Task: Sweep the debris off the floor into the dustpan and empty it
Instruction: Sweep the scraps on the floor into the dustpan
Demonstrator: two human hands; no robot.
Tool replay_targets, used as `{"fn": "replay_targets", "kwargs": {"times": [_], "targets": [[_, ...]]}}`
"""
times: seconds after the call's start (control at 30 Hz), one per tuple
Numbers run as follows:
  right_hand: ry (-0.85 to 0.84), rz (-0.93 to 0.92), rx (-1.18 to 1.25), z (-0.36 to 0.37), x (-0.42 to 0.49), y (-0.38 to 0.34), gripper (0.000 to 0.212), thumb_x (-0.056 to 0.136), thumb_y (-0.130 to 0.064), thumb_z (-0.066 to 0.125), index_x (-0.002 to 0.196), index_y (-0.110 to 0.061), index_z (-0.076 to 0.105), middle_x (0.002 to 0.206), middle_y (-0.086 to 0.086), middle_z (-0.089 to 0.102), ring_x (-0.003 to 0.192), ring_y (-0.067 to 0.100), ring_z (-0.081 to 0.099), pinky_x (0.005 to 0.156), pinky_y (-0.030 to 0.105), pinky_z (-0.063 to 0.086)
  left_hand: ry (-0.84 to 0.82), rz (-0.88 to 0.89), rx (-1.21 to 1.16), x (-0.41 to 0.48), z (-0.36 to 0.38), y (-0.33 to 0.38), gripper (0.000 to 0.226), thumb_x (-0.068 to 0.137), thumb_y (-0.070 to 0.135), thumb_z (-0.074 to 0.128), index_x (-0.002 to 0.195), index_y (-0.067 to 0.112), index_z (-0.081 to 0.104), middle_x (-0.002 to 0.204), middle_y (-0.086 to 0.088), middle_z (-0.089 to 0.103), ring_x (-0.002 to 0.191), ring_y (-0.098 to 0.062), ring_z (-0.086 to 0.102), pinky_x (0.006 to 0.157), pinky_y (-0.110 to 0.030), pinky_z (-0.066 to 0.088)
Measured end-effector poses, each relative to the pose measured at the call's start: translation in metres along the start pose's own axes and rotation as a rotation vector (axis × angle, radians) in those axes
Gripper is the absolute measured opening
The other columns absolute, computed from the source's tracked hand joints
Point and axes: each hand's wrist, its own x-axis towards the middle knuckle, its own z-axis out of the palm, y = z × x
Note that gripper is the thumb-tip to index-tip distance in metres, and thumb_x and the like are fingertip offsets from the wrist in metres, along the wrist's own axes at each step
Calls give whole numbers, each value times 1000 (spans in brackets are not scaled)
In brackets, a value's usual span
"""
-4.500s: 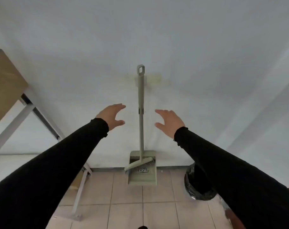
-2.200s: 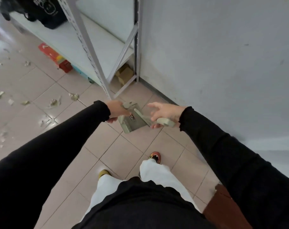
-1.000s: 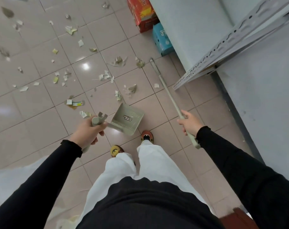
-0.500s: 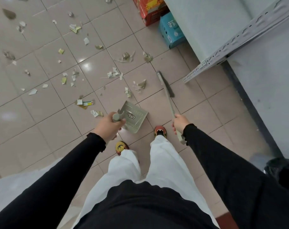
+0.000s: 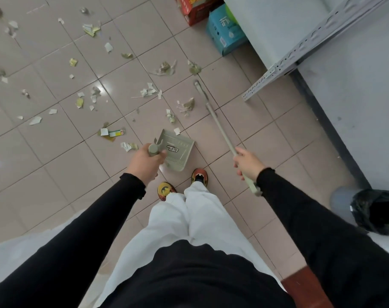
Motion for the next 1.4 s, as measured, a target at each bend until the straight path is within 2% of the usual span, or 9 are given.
{"fn": "replay_targets", "kwargs": {"times": [0.17,0.3,0.6,0.8,0.9,1.1,1.23,1.33,1.4], "targets": [[-11,-1,-371,6,60,-31,55,100,-8,32,151,-25,38,106,15,60,67,24,54,55,33,46,-7,-7,17,3,-4,-1,22,101,32,56,114,15,58,98,-11,66,56,-15,46,37,-16,40],[-107,1,-593,8,36,-4,49,99,-2,30,144,-16,43,81,16,55,63,27,51,52,33,43,-9,-10,22,6,-3,5,19,101,30,55,112,14,58,98,-11,66,55,-15,46,38,-17,40],[-199,10,-502,-48,-83,59,51,104,-20,33,152,-35,35,85,-1,60,54,15,46,42,25,41,-7,-40,-22,1,2,12,21,100,28,57,111,10,58,100,-14,63,52,-15,43,34,-15,39],[-203,-29,-637,-18,-40,41,56,103,-11,28,156,-27,28,109,14,64,61,16,46,50,27,41,-37,-93,3,3,2,8,32,98,35,60,116,8,55,105,-16,68,51,-16,49,41,-24,44],[-286,0,-601,-26,-42,47,51,103,-15,31,152,-27,36,101,15,64,59,18,47,47,27,41,-21,-113,-12,2,4,7,30,98,33,60,116,10,53,108,-18,69,50,-16,48,41,-24,42],[-207,-31,-373,-70,-70,49,51,103,-23,38,152,-38,34,89,0,61,57,15,48,47,26,45,40,-98,0,-5,4,7,27,99,30,57,117,10,55,110,-19,69,52,-15,44,42,-23,39],[-102,-131,-443,-52,0,-7,49,101,-11,34,148,-23,43,86,8,58,52,19,48,42,28,42,63,-102,-7,0,-1,16,29,99,28,57,120,7,56,112,-20,69,50,-16,45,41,-22,39],[-153,-108,-539,-31,48,-53,45,100,-6,32,143,-12,46,100,21,58,64,26,53,52,34,47,59,-108,27,8,-1,24,30,100,29,56,121,8,57,108,-19,69,51,-15,44,38,-20,38],[-191,-81,-618,-23,57,-59,44,100,-5,36,143,-5,45,98,18,58,71,26,56,60,36,51,68,-119,28,14,-1,27,31,100,29,56,121,6,57,101,-16,67,50,-15,43,38,-20,38]]}}
